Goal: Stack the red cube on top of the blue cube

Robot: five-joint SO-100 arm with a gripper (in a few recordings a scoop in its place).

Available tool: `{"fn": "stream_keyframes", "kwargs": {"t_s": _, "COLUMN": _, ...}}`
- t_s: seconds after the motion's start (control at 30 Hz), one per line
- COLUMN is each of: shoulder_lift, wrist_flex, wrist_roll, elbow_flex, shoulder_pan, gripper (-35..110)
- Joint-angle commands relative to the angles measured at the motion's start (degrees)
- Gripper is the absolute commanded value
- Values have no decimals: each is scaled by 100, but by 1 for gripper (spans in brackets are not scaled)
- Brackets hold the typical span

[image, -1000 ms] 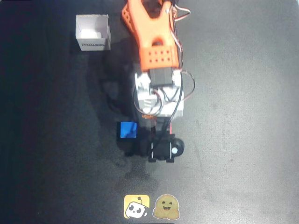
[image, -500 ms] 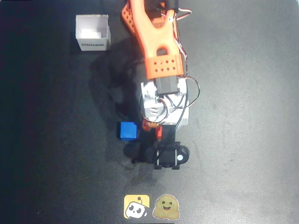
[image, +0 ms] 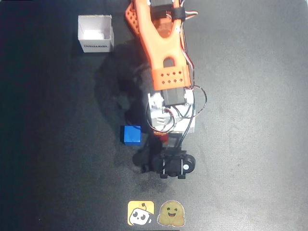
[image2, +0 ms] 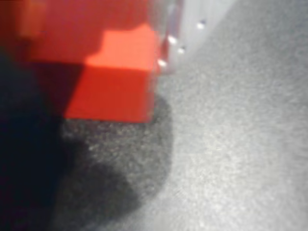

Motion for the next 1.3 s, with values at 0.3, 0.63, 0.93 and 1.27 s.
{"fn": "stream_keyframes", "kwargs": {"t_s": 0.3, "shoulder_lift": 431, "wrist_flex": 861, "wrist_roll": -141, "elbow_flex": -747, "shoulder_pan": 299, "gripper": 0}}
{"fn": "stream_keyframes", "kwargs": {"t_s": 0.63, "shoulder_lift": 888, "wrist_flex": 2109, "wrist_roll": -360, "elbow_flex": -1556, "shoulder_pan": 1011, "gripper": 0}}
{"fn": "stream_keyframes", "kwargs": {"t_s": 0.93, "shoulder_lift": 923, "wrist_flex": 2101, "wrist_roll": -369, "elbow_flex": -1529, "shoulder_pan": 1406, "gripper": 0}}
{"fn": "stream_keyframes", "kwargs": {"t_s": 1.27, "shoulder_lift": 668, "wrist_flex": 1872, "wrist_roll": -448, "elbow_flex": -1529, "shoulder_pan": 1600, "gripper": 0}}
